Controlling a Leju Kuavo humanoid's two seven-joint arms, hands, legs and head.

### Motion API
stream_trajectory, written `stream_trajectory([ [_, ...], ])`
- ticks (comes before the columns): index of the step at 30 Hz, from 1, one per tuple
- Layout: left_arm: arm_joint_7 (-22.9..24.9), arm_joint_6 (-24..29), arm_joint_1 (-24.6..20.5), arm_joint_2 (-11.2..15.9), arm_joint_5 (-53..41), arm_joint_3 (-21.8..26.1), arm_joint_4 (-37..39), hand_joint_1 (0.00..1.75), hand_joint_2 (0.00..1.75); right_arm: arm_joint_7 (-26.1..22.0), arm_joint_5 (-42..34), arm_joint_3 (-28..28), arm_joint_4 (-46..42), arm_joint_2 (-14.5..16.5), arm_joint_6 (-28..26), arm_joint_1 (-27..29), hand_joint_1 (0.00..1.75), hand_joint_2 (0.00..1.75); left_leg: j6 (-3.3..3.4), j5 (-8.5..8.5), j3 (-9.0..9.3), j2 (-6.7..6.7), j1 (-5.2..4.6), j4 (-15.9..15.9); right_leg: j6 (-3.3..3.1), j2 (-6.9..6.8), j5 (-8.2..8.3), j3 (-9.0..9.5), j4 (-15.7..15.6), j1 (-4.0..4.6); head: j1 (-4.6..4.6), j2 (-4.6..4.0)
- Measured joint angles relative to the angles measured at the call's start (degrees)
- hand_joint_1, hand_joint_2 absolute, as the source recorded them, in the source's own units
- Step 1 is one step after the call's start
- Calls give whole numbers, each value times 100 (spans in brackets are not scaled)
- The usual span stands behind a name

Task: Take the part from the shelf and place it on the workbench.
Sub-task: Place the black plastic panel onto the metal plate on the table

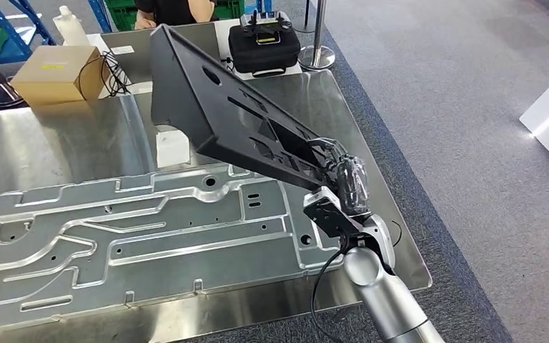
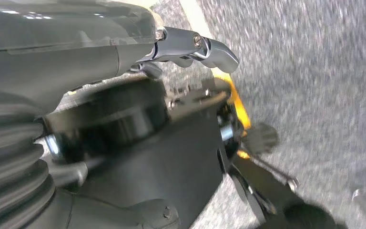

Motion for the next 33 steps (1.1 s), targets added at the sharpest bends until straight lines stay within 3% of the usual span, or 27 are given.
stream_trajectory([
  [2,17,-7,10,1,-5,-2,0,0,175,83,82,132,219,-4,-3,-121,175,175,-91,-203,116,-21,28,72,27,-10,431,211,-620,-17,6,-1],
  [3,34,-13,6,0,-19,-4,1,0,175,146,165,205,336,-5,12,-185,175,175,-140,-291,142,-22,31,109,-6,-11,467,317,-863,-11,10,-1],
  [6,98,-25,-21,-4,-92,-33,6,0,175,392,466,380,689,-8,102,-307,175,175,-261,-406,144,-21,36,108,-204,14,203,383,-991,37,-15,0],
  [8,122,-25,-38,-5,-144,-69,7,0,175,532,626,435,896,-12,167,-387,175,175,-308,-499,141,-1,47,194,-294,21,127,427,-1005,35,-34,0],
  [10,140,-36,-55,-4,-206,-100,7,0,175,679,806,502,1158,-10,284,-549,175,175,-324,-717,-206,31,48,836,-347,15,61,518,-1046,26,-53,0],
  [12,163,-120,-93,22,-281,-138,7,0,175,831,971,587,1588,26,425,-768,175,175,-324,-926,-881,46,39,1802,-366,11,-2,596,-1062,38,-60,0],
  [13,180,-194,-117,50,-310,-160,7,0,175,881,1036,627,1826,67,467,-876,175,175,-325,-904,-1171,48,35,2113,-368,13,-39,646,-1064,45,-62,0],
  [14,195,-267,-137,81,-332,-181,7,0,175,909,1085,663,2052,117,485,-975,175,175,-324,-749,-1364,50,32,2207,-367,16,-81,711,-1063,51,-61,0],
  [15,211,-326,-150,109,-343,-199,7,0,175,915,1119,694,2244,170,484,-1059,175,175,-319,-471,-1444,53,33,2069,-363,20,-127,791,-1063,55,-63,0],
  [17,230,-387,-156,142,-352,-223,7,0,175,950,1157,737,2567,260,484,-1198,175,175,-298,204,-1390,67,34,1411,-339,23,-211,933,-1065,58,-60,0],
  [18,239,-403,-156,151,-357,-231,7,0,175,986,1186,758,2737,299,505,-1283,175,175,-284,408,-1341,73,25,1109,-316,32,-238,966,-1059,65,-60,0],
  [19,246,-415,-159,158,-369,-238,7,0,175,1039,1230,779,2910,333,541,-1381,175,175,-268,490,-1300,78,19,897,-293,43,-252,964,-1051,75,-57,0],
  [23,118,-410,-144,149,-324,-275,7,0,175,1145,1366,833,3727,408,678,-1792,175,175,-245,446,-1235,58,10,694,-385,54,-259,963,-1086,110,-35,0],
  [28,-164,-630,-120,81,188,-120,7,0,175,921,1332,835,4621,449,635,-2087,175,175,-151,402,-1111,54,2,691,-364,54,-269,1134,-1181,117,-33,0],
  [30,-195,-760,-135,83,316,-18,7,0,175,896,1337,835,4863,478,623,-2145,175,175,-108,379,-1071,50,-15,694,-317,50,-279,1200,-1219,106,-33,0],
  [33,-190,-983,-179,128,304,53,6,0,175,902,1339,834,5073,535,613,-2213,175,175,-56,368,-1054,44,-46,699,-159,42,-247,1252,-1264,71,-35,0],
])
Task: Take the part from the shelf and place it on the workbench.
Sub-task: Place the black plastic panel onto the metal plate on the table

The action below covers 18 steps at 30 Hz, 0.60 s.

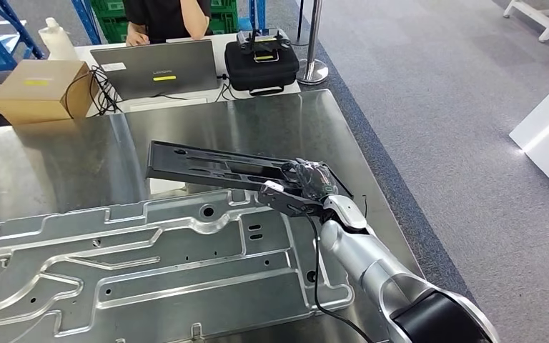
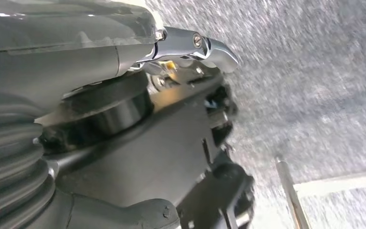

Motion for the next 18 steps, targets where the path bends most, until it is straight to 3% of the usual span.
stream_trajectory([
  [3,32,-150,-33,79,-90,5,1,0,175,47,10,-5,139,52,2,-68,175,175,59,27,8,5,-7,-17,109,5,29,24,-36,-22,-1,0],
  [5,45,-162,-36,102,-109,5,1,0,175,75,23,-13,203,59,6,-95,175,175,117,89,20,24,9,-62,137,1,-89,-27,94,-29,8,0],
  [8,71,-145,-31,120,-110,5,1,0,175,116,63,-17,304,56,13,-108,175,175,173,150,-28,45,-10,-91,109,-20,-699,-486,1085,-9,16,0],
  [9,82,-135,-25,125,-112,5,1,0,175,124,73,-17,334,55,14,-107,175,175,179,157,-49,48,-28,-90,90,-21,-848,-658,1453,4,15,0],
  [10,89,-126,-18,130,-115,5,1,0,175,126,79,-18,360,54,14,-105,175,175,183,160,-62,49,-48,-89,62,-22,-872,-746,1650,22,15,0],
  [11,94,-117,-12,134,-118,5,1,0,175,127,82,-19,382,53,14,-108,175,175,186,164,-68,48,-70,-88,18,-22,-781,-731,1639,46,15,0],
  [12,100,-105,-7,137,-121,5,1,0,175,131,86,-19,397,49,14,-115,175,175,189,166,-66,45,-98,-88,-50,-20,-599,-602,1399,79,16,0],
  [14,122,-36,-4,122,-118,5,2,0,175,151,97,-22,417,41,22,-146,175,175,191,170,-59,36,-132,-91,-263,-10,-239,-181,594,180,1,0],
  [16,151,110,-2,76,-106,7,3,0,175,166,109,-34,446,31,40,-170,175,175,165,174,-56,28,-129,-101,-420,-36,-89,60,91,270,-15,0],
  [17,168,170,-1,51,-104,7,4,0,175,167,124,-40,462,26,48,-169,175,175,150,166,-55,24,-128,-103,-436,-56,-93,84,15,285,-21,0],
  [18,185,197,-1,32,-107,8,4,0,175,167,147,-44,476,25,52,-167,175,175,139,163,-56,21,-117,-107,-399,-71,-80,92,-23,290,-12,0],
])
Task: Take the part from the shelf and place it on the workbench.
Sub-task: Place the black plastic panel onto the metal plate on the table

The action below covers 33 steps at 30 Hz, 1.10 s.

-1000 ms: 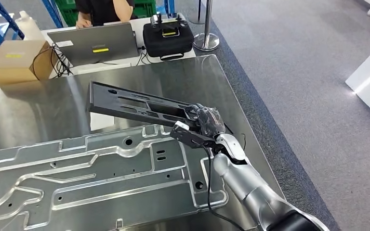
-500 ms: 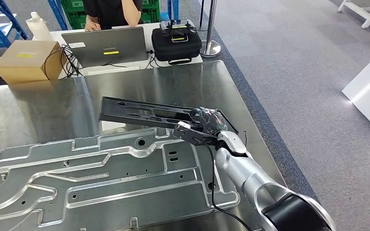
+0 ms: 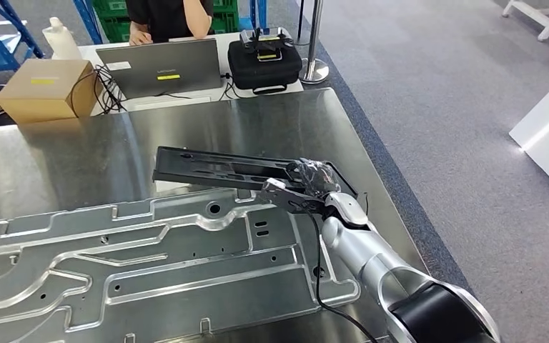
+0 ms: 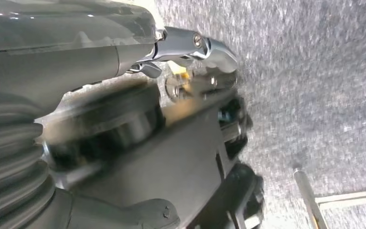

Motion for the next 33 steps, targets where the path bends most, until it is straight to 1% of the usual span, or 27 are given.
stream_trajectory([
  [3,58,-61,-4,14,-7,0,1,0,175,3,74,5,22,4,-2,7,175,175,-8,4,-2,-6,9,4,154,-2,9,21,-52,-10,2,0],
  [4,70,-85,-4,28,-7,0,1,0,175,6,86,9,28,8,-4,8,175,175,-13,7,0,-6,10,5,166,-2,17,22,-51,-11,1,0],
  [9,79,-118,-4,55,-1,0,1,0,175,57,159,19,44,38,-41,4,175,175,-30,17,8,-5,16,5,158,4,21,28,-45,-7,0,-1],
  [15,82,-90,-10,58,9,2,1,0,175,135,324,31,69,68,-249,-53,175,175,-31,17,3,-6,16,5,149,3,16,26,-41,-10,2,0],
  [22,55,-48,-15,58,2,2,1,0,175,189,361,30,98,120,-222,-140,175,175,-29,18,-23,1,14,5,124,11,33,4,-41,-14,2,0],
  [31,8,-44,-24,58,-3,2,1,0,175,192,396,32,150,121,-225,-141,175,175,-29,16,-36,5,13,6,116,16,30,-4,-50,-14,2,0],
  [32,3,-40,-25,58,-9,2,1,0,175,194,400,32,155,121,-225,-141,175,175,-26,14,-38,5,10,8,117,16,31,-3,-53,-16,2,0],
  [33,-2,-36,-25,58,-15,2,1,0,175,196,404,32,160,121,-226,-140,175,175,-16,17,-40,5,3,17,133,16,44,-1,-60,-21,2,0],
])
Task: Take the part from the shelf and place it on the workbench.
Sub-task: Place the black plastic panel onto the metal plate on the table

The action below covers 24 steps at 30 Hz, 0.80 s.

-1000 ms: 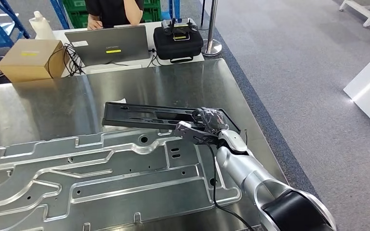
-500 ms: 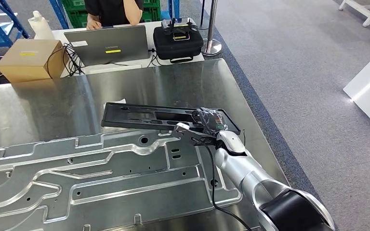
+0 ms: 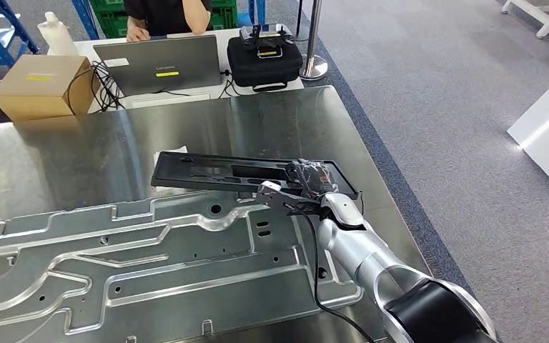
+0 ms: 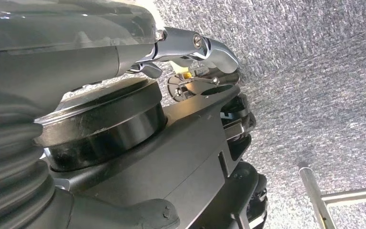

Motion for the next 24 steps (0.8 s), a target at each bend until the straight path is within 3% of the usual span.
stream_trajectory([
  [2,-4,14,-3,1,-16,-1,0,0,175,8,10,-1,7,-1,-2,1,175,175,34,23,-5,5,-1,0,52,2,20,-5,-3,-10,-3,0],
  [4,-4,25,-14,3,-36,-2,0,0,175,13,16,-9,19,-9,-2,4,175,175,84,70,-20,19,18,-32,112,6,-127,-75,154,-23,4,0],
  [5,-4,29,-19,3,-45,-2,0,0,175,15,17,-14,27,-15,0,7,175,175,107,93,-39,25,26,-49,134,7,-304,-176,383,-36,12,0],
  [7,-4,38,-23,5,-56,-2,0,0,175,24,25,-20,45,-28,3,26,175,175,127,120,-94,27,16,-51,159,5,-736,-500,1132,-73,21,0],
  [8,-4,42,-21,6,-64,-2,0,0,175,31,33,-20,50,-32,3,38,175,175,128,129,-117,26,7,-49,159,4,-867,-651,1481,-85,21,0],
  [9,-4,45,-19,7,-76,-3,0,0,175,39,42,-21,54,-37,3,49,175,175,127,137,-132,23,-8,-47,147,3,-885,-731,1680,-89,21,0],
  [10,-4,51,-18,8,-88,-5,0,0,175,45,51,-21,56,-43,3,55,175,175,126,143,-136,18,-31,-45,112,4,-771,-705,1646,-85,22,0],
  [11,-4,58,-17,8,-98,-7,0,0,175,51,61,-22,56,-49,2,54,175,175,125,146,-133,11,-59,-45,48,7,-559,-573,1384,-67,23,-1],
  [13,-4,73,-17,-9,-106,-12,2,0,175,56,79,-23,57,-63,1,42,175,175,117,156,-125,0,-103,-45,-183,16,-176,-189,578,12,-7,-1],
  [15,-3,78,-22,-43,-109,-15,5,0,175,54,89,-29,57,-77,-2,37,175,175,74,188,-132,-1,-74,-52,-336,1,-44,18,110,95,-56,0],
  [16,-3,81,-24,-65,-110,-16,7,0,175,53,90,-37,57,-82,-3,39,175,175,39,213,-138,-4,-47,-63,-361,-12,-22,40,54,113,-73,0],
  [18,-4,82,-31,-84,-110,-17,7,0,175,55,89,-52,58,-87,-4,39,175,175,-30,237,-141,-21,-16,-93,-379,-25,85,82,-116,100,-44,0],
  [19,-4,84,-34,-86,-109,-17,7,0,175,57,89,-57,58,-86,-5,39,175,175,-74,160,-168,-28,-20,-48,-374,-34,157,109,-233,62,-35,0],
  [20,-2,82,-38,-81,-109,-17,7,0,175,59,88,-60,59,-85,-7,41,175,175,-130,4,-225,-31,-16,99,-352,-45,229,119,-338,8,-29,0],
  [22,-3,88,-41,-67,-107,-17,7,0,175,62,104,-67,60,-84,-70,48,175,175,-262,-443,-433,-21,58,703,-271,-53,331,51,-404,-91,-28,0],
  [23,-5,109,-42,-60,-100,-17,7,0,175,62,144,-70,60,-90,-199,58,175,175,-330,-603,-533,-15,117,1042,-227,-55,353,-9,-381,-135,-28,0],
  [24,-11,154,-40,-54,-87,-17,7,0,175,63,221,-74,56,-99,-409,76,175,175,-398,-658,-583,-8,176,1262,-177,-57,365,-71,-344,-181,-28,0],
])
